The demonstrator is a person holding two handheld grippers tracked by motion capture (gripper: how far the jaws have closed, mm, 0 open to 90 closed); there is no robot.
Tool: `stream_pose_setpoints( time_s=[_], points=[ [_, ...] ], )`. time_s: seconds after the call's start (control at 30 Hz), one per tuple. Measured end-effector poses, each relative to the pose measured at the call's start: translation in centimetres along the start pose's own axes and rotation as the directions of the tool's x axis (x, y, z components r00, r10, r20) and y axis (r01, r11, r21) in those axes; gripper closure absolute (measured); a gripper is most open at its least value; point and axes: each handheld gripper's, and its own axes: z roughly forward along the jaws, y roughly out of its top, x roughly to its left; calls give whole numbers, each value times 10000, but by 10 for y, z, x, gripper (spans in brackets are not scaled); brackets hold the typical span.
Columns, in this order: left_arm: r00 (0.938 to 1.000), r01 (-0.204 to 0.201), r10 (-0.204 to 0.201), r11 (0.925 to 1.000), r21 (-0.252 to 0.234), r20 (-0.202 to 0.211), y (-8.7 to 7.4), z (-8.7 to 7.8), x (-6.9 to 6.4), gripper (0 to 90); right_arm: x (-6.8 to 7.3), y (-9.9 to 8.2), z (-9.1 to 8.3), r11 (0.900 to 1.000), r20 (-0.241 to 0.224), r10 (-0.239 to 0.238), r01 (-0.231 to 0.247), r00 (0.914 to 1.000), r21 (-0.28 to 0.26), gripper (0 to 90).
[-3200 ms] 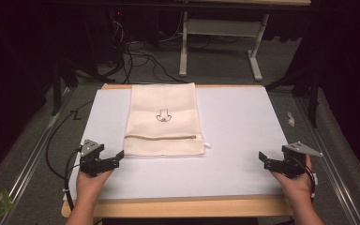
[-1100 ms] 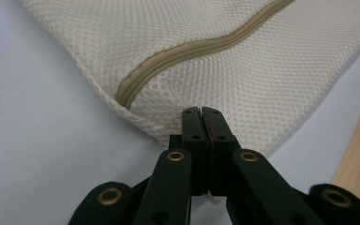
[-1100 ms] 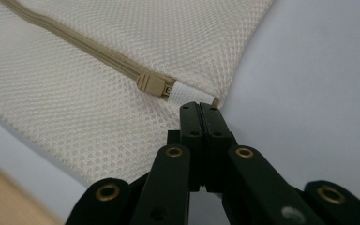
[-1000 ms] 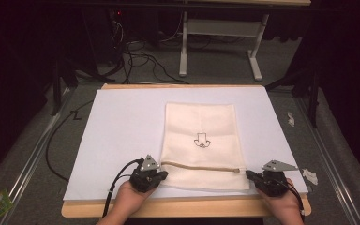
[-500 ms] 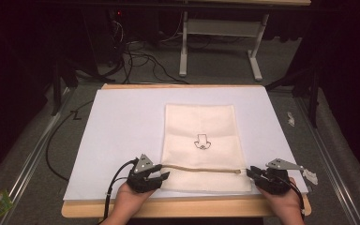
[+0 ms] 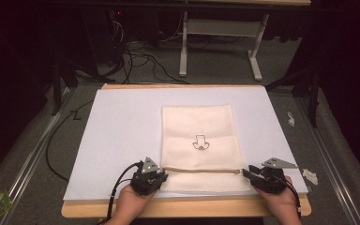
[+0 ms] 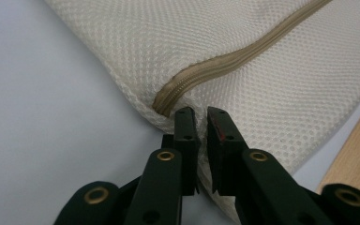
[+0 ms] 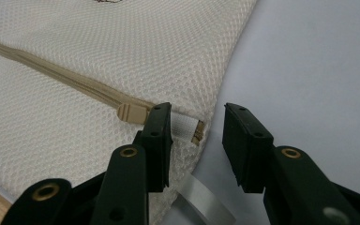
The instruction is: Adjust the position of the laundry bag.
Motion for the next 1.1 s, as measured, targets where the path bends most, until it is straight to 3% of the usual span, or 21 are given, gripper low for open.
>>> stream_pose_setpoints(
  time_s=[0.1, 0.13, 0.2, 0.37, 0.53, 0.6, 0.7, 0.8, 0.83, 0.97, 1.1],
  points=[
    [9999, 75, -77, 9993, -359, -67, 2, -4, 3, 647, 1, 3, 0, 9999, 80, 15, -14, 10000, -138, 632],
    [9994, 94, -117, 9975, -694, -333, 3, -8, 5, 612, 1, 4, 1, 9999, 57, -11, 12, 10000, -170, 633],
    [9988, 245, -281, 9958, -883, -399, 3, -11, 7, 558, 2, 5, 3, 9999, -9, -3, 3, 10000, -143, 631],
    [9951, 541, -650, 9887, -1397, -750, 2, -18, 14, 471, 2, 4, 4, 9999, -12, 108, -108, 9999, 107, 625],
    [9951, 590, -712, 9842, -1668, -683, 2, -19, 16, 403, 2, 4, 5, 9992, -85, 3, 0, 10000, 388, 652],
    [9955, 641, -755, 9819, -1783, -580, 2, -20, 16, 402, 2, 5, 5, 9991, -80, 29, -25, 10000, 417, 668],
    [9964, 713, -785, 9801, -1851, -314, 1, -19, 16, 429, 5, 6, 6, 9986, -176, -65, 74, 9998, 518, 764],
    [9972, 516, -610, 9805, -1894, -442, 0, -19, 17, 462, 6, 8, 7, 9979, -251, -181, 196, 9995, 613, 817],
    [9973, 529, -612, 9814, -1847, -395, 1, -20, 18, 484, 8, 10, 8, 9962, -241, -561, 576, 9981, 660, 841],
    [9959, 814, -876, 9767, -1986, -228, 1, -22, 18, 490, 10, 13, 4, 9958, -124, -810, 815, 9966, 416, 848],
    [9954, 897, -944, 9772, -1925, -156, 2, -21, 19, 484, 10, 13, 3, 9961, -114, -806, 809, 9967, 341, 848]
  ],
)
